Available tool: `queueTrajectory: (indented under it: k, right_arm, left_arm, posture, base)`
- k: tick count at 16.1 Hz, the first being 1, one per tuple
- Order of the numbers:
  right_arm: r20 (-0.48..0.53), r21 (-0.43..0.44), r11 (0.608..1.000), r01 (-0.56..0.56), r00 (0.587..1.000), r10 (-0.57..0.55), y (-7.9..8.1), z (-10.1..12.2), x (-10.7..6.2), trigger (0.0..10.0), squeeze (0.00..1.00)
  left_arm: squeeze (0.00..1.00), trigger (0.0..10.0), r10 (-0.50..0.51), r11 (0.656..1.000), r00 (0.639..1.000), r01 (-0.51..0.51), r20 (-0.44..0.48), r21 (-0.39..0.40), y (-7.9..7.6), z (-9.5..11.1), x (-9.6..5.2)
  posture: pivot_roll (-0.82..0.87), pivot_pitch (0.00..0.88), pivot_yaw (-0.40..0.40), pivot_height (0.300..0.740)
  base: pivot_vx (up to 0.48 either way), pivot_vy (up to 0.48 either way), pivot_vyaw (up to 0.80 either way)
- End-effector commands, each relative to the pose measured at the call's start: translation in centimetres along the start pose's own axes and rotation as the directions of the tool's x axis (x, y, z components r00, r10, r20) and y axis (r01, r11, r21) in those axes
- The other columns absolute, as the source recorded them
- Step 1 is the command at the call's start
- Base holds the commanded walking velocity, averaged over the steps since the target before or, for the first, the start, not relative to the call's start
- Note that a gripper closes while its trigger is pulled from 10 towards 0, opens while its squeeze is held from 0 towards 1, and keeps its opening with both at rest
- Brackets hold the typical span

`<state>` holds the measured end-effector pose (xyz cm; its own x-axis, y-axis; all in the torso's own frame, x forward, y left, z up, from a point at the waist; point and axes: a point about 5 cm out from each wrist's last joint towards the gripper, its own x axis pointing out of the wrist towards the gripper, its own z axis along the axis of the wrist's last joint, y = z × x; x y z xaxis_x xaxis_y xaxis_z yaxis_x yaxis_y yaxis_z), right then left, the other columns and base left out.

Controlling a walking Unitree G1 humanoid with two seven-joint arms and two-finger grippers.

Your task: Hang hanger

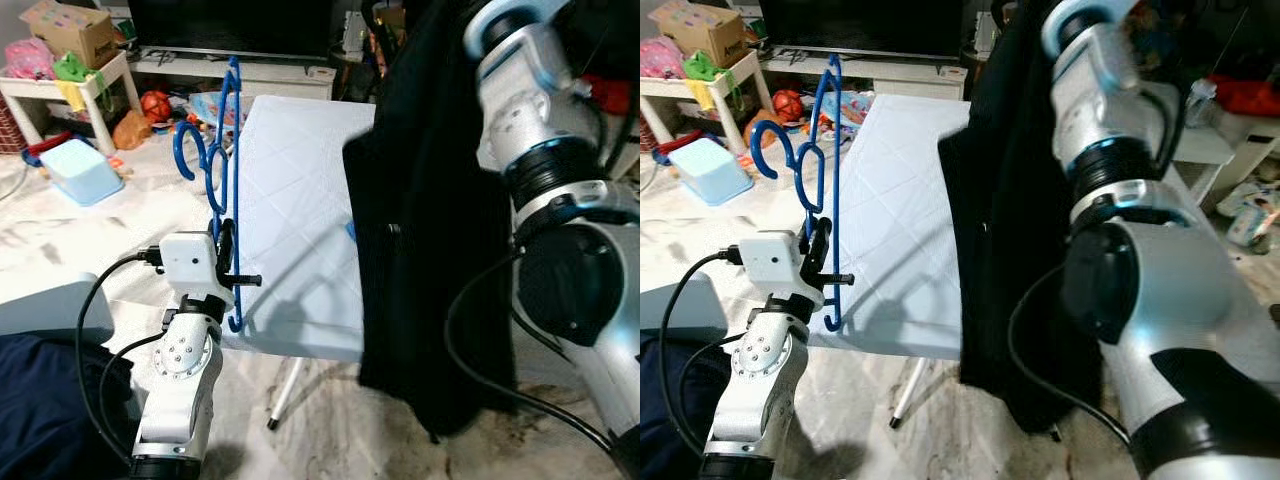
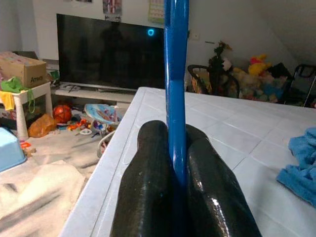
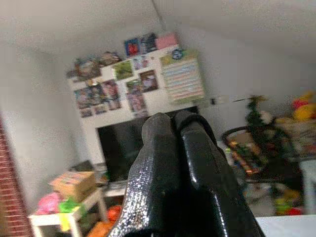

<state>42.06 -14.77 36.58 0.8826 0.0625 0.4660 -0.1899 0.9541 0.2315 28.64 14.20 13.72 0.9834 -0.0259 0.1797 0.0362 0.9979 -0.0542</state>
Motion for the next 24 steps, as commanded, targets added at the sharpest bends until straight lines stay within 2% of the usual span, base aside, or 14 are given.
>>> queueTrajectory:
  k: [1, 2, 3, 4, 5, 8, 9, 11, 13, 15, 20, 21, 22, 24]
  right_arm:
    - [-0.095, -0.118, 0.993, 0.027, 0.995, -0.038, -1.0, -2.6, -1.0, 10.0, 0.00]
    - [-0.228, -0.178, 0.984, -0.002, 0.973, -0.040, -2.3, -6.0, -2.7, 10.0, 0.66]
    - [-0.328, -0.246, 0.964, -0.105, 0.944, 0.019, -3.0, -8.6, -4.3, 10.0, 1.00]
    - [-0.394, -0.302, 0.942, -0.143, 0.919, 0.013, -3.7, -10.1, -5.5, 10.0, 1.00]
    - [-0.434, -0.309, 0.933, -0.186, 0.900, 0.036, -4.0, -10.9, -6.1, 10.0, 1.00]
    - [-0.594, -0.366, 0.861, -0.353, 0.801, 0.077, -6.0, -13.9, -9.4, 10.0, 1.00]
    - [-0.627, -0.337, 0.859, -0.385, 0.772, 0.100, -6.9, -14.1, -10.2, 10.0, 1.00]
    - [-0.633, -0.215, 0.895, -0.391, 0.753, 0.177, -7.3, -14.0, -10.7, 10.0, 1.00]
    - [-0.644, -0.155, 0.870, -0.468, 0.716, 0.270, -7.0, -14.1, -11.6, 10.0, 1.00]
    - [-0.704, -0.104, 0.819, -0.564, 0.623, 0.340, -7.8, -14.2, -14.2, 10.0, 1.00]
    - [-0.752, 0.009, 0.760, -0.650, 0.497, 0.433, -7.9, -12.3, -16.3, 10.0, 1.00]
    - [-0.778, 0.032, 0.735, -0.677, 0.445, 0.444, -7.8, -12.3, -17.3, 10.0, 1.00]
    - [-0.806, 0.077, 0.672, -0.736, 0.352, 0.477, -6.9, -12.3, -19.0, 10.0, 1.00]
    - [-0.822, 0.098, 0.633, -0.768, 0.296, 0.486, -6.2, -12.6, -20.2, 10.0, 1.00]
  left_arm:
    - [0.00, 10.0, 0.030, 0.999, 0.993, -0.028, -0.114, 0.019, 0.4, -2.3, -0.9]
    - [0.00, 10.0, 0.021, 1.000, 0.993, -0.019, -0.117, 0.016, 0.1, -2.4, -0.9]
    - [0.00, 10.0, 0.010, 1.000, 0.992, -0.008, -0.123, 0.018, -0.1, -2.5, -1.0]
    - [0.00, 10.0, 0.001, 1.000, 0.992, 0.001, -0.127, 0.020, -0.1, -2.6, -1.0]
    - [0.00, 10.0, -0.005, 1.000, 0.992, 0.008, -0.130, 0.022, -0.2, -2.7, -1.0]
    - [0.00, 10.0, -0.022, 0.999, 0.991, 0.025, -0.132, 0.024, -0.3, -2.7, -0.8]
    - [0.00, 10.0, -0.026, 0.999, 0.991, 0.029, -0.131, 0.019, -0.5, -2.7, -0.6]
    - [0.00, 10.0, -0.034, 0.999, 0.990, 0.036, -0.136, 0.009, -0.7, -2.9, -0.7]
    - [0.00, 10.0, -0.035, 0.999, 0.989, 0.037, -0.143, 0.007, -0.8, -3.1, -1.0]
    - [0.00, 10.0, -0.039, 0.999, 0.988, 0.040, -0.150, 0.004, -0.8, -3.2, -1.2]
    - [0.00, 10.0, -0.052, 0.999, 0.986, 0.052, -0.157, -0.004, -1.1, -3.4, -1.1]
    - [0.00, 10.0, -0.054, 0.999, 0.986, 0.054, -0.157, -0.006, -1.1, -3.4, -1.1]
    - [0.00, 10.0, -0.057, 0.998, 0.986, 0.057, -0.160, -0.007, -1.2, -3.5, -1.1]
    - [0.00, 10.0, -0.058, 0.998, 0.985, 0.058, -0.164, -0.008, -1.2, -3.6, -1.2]
  posture:
    - [-0.02, 0.000, -0.119, 0.740]
    - [-0.03, 0.000, -0.110, 0.740]
    - [-0.03, 0.000, -0.101, 0.740]
    - [-0.03, 0.000, -0.094, 0.740]
    - [-0.03, 0.000, -0.094, 0.740]
    - [-0.05, 0.000, -0.079, 0.740]
    - [-0.05, 0.000, -0.077, 0.740]
    - [-0.06, 0.000, -0.074, 0.740]
    - [-0.06, 0.000, -0.075, 0.740]
    - [-0.07, 0.000, -0.071, 0.740]
    - [-0.09, 0.000, -0.064, 0.740]
    - [-0.10, 0.000, -0.063, 0.740]
    - [-0.10, 0.000, -0.065, 0.740]
    - [-0.10, 0.000, -0.064, 0.740]
  base:
    - [0.000, 0.000, 0.00]
    - [0.000, 0.000, 0.00]
    - [0.000, 0.000, 0.00]
    - [0.000, 0.000, 0.00]
    - [0.000, 0.000, 0.00]
    - [0.000, 0.000, 0.00]
    - [0.000, 0.000, 0.00]
    - [0.000, 0.000, 0.00]
    - [0.000, 0.000, 0.00]
    - [0.000, 0.000, 0.00]
    - [0.000, 0.000, 0.00]
    - [0.000, 0.000, 0.00]
    - [0.000, 0.000, 0.00]
    - [0.000, 0.000, 0.00]
